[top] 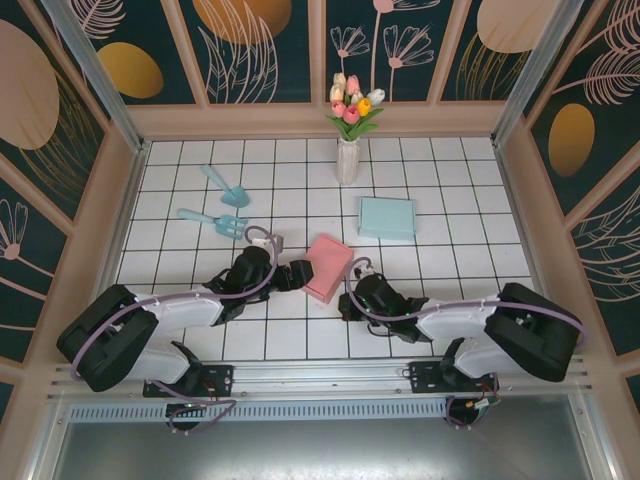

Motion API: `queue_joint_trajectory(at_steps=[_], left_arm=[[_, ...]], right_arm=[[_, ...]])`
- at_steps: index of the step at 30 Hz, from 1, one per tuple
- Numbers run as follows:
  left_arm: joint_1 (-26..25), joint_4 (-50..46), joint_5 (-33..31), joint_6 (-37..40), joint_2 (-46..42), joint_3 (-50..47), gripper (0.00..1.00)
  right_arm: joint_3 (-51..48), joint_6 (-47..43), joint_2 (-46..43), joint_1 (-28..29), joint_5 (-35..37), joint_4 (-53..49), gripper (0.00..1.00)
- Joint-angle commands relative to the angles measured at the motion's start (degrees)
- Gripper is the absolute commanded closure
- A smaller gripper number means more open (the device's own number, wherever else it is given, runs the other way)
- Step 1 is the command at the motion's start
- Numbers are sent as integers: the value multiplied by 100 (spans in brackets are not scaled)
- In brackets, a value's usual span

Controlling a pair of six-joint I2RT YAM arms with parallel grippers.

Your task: Fold the paper box

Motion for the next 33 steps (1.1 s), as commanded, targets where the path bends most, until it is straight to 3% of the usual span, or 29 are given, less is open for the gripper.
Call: queue_joint_trajectory(at_steps=[1,4,11,18,24,28,33], left_arm=[[-45,-82,-273,15,42,43,16],[-42,-221,-446,50,51,94,16],[-118,301,53,-320,318,-10,17],[-718,955,219,-1013,598,8,19],[-1068,965,-80,-1291,676,178,19],[-1033,99,-640,-1095,629,550,18],[-660,-1323,-1699,-781,12,949,16]], right_arm=[[240,106,339,50,94,438,100],[334,137,592,71,48,533,100],[483,122,827,108,-72,777,100],[554,323,928,162,-409,1616,100],[720,819,902,444,107,1977,100],[691,969,779,669,804,1726,100],[482,880,189,888,1570,360,95]])
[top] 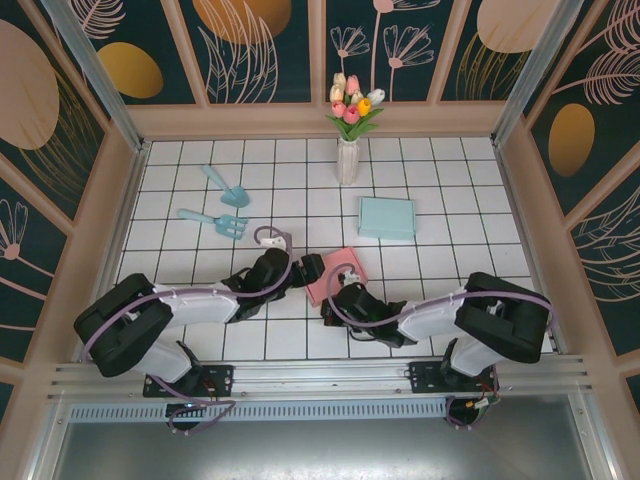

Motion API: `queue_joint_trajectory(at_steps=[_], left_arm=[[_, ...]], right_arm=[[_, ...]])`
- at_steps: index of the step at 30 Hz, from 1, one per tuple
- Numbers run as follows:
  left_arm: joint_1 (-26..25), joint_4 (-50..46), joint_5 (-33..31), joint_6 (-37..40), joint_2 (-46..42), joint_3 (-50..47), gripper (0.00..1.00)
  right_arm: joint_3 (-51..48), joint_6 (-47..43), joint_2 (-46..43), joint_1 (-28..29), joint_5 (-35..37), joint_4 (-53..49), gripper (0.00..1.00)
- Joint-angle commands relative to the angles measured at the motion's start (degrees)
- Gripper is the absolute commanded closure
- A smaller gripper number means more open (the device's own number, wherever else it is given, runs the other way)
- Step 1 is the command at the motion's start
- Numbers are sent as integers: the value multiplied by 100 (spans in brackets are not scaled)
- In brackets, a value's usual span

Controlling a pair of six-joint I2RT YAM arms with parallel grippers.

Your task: Fold the paper box

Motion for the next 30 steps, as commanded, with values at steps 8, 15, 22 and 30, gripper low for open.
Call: queue_joint_trajectory(at_steps=[8,15,22,30], left_arm=[[219,-1752,-911,40,-1453,-169,14],[-6,-811,-212,-642,-1939,-1010,17],[-355,106,-4,-1010,-1452,-1152,17],[-370,512,186,-983,-302,-689,18]], right_arm=[[-247,-881,-2567,134,1388,-2141,56],[495,-2790,-3350,-1131,448,-3341,23],[833,-3890,-2234,-2634,-1535,-2574,21],[1121,-4062,-1006,-3105,-2076,-1931,21]])
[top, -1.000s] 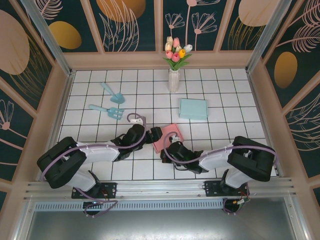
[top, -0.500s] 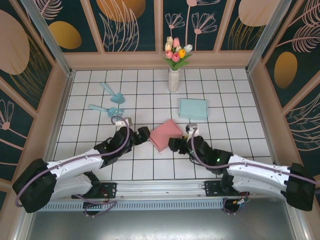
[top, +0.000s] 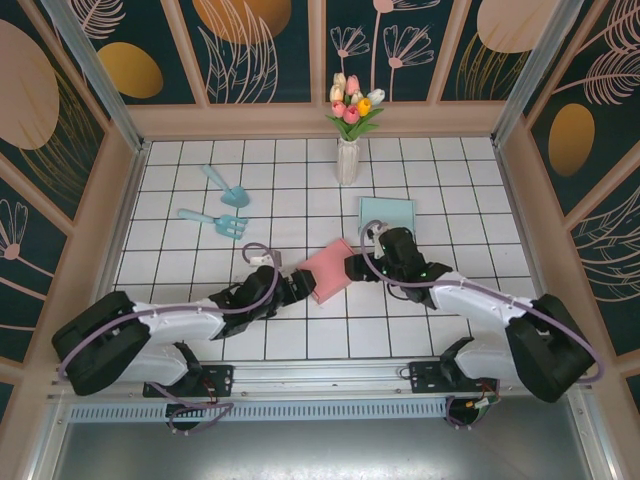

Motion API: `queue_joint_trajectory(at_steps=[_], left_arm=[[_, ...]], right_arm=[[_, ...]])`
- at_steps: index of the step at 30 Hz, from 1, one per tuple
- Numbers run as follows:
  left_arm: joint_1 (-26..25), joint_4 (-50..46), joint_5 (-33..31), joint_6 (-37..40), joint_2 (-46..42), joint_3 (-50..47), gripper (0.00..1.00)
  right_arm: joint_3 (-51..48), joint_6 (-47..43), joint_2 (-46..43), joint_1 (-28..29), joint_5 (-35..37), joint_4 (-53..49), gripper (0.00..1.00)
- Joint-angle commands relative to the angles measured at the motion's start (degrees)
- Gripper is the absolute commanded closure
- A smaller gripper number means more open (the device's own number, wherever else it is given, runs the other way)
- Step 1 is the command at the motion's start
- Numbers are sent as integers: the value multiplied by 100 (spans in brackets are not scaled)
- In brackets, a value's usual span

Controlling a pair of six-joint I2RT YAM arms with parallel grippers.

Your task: Fold the paper box

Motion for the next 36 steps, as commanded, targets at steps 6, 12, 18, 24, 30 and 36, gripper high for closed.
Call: queue_joint_trajectory(at_steps=[6,12,18,24,30,36], left_arm=[[-19,375,16,35,584,565,17],[-3,0,28,201,1190,1241,17],[162,-336,66,404,1350,1868,17],[726,-825,-8,856,1192,2446,16],[1408,-1052,270,1186,1607,2935,15],[1990,-1183,354,1597,2376,3705,15]], right_arm=[[390,-415,858,-302,-750,624,23],[420,-158,1145,-338,-1158,856,31],[533,145,1067,-323,-1465,952,44],[869,382,883,-285,-1098,936,45],[1426,670,1361,-285,-874,1292,44],[2467,696,2421,-201,-660,1267,44]])
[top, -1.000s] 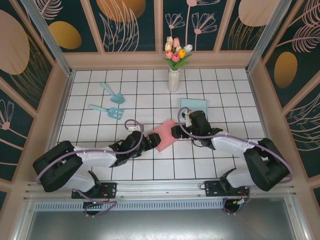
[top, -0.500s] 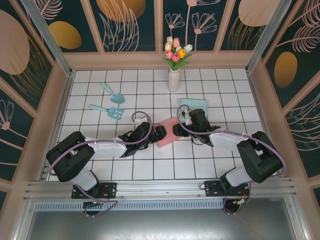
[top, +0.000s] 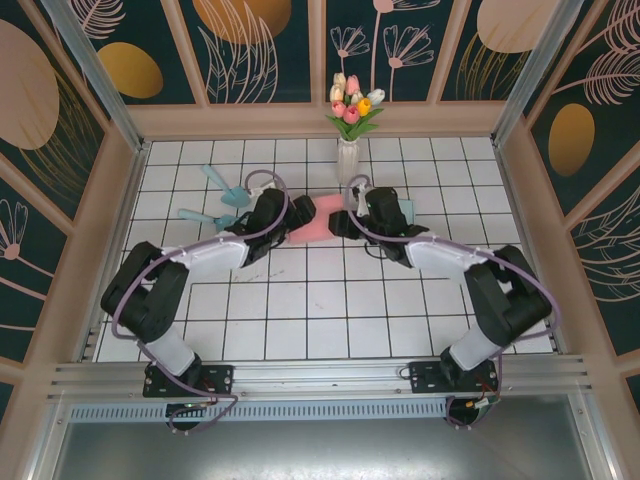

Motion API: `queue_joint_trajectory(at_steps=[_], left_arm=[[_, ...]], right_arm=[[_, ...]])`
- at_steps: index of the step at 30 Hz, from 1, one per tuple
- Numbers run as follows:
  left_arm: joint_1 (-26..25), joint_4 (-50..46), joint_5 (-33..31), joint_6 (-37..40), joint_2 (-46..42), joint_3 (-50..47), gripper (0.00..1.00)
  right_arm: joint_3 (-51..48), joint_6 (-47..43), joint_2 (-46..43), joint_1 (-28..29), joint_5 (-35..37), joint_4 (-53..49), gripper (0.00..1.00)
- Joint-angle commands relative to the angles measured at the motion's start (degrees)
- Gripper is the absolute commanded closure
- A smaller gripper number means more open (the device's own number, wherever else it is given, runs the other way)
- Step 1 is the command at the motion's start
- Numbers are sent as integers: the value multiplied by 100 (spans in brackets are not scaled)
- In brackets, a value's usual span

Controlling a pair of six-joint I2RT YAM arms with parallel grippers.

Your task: Fold the paper box

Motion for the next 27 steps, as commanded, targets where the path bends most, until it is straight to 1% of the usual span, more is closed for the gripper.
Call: queue_joint_trajectory(at_steps=[1,4,7,10,13,15,17,19,21,24,26,27], left_arm=[[158,-96,437,333,446,498,15],[335,-269,493,367,916,912,16],[387,-282,613,370,1285,1145,16],[414,-345,648,371,1508,1255,15],[441,-422,631,383,1522,1234,13],[449,-458,509,406,1421,1165,9],[471,-474,315,469,1232,1057,2],[537,-447,122,489,1014,898,2],[659,-339,103,498,715,670,1],[796,-121,-60,584,92,206,1],[796,-31,-388,788,-565,-193,2],[801,13,-519,873,-822,-339,2]], right_arm=[[553,117,519,162,-52,334,44],[917,109,980,163,69,249,44],[1033,77,1235,163,265,227,44],[869,139,1200,166,807,262,43],[670,64,1012,172,1187,299,39],[703,-128,903,161,1245,132,37],[846,-328,810,170,1500,-190,33],[907,-463,685,168,1697,-426,31],[839,-567,463,171,1851,-549,31],[450,-727,-151,168,2002,-501,30],[87,-883,-684,169,2175,-410,30],[-74,-970,-931,170,2274,-381,27]])
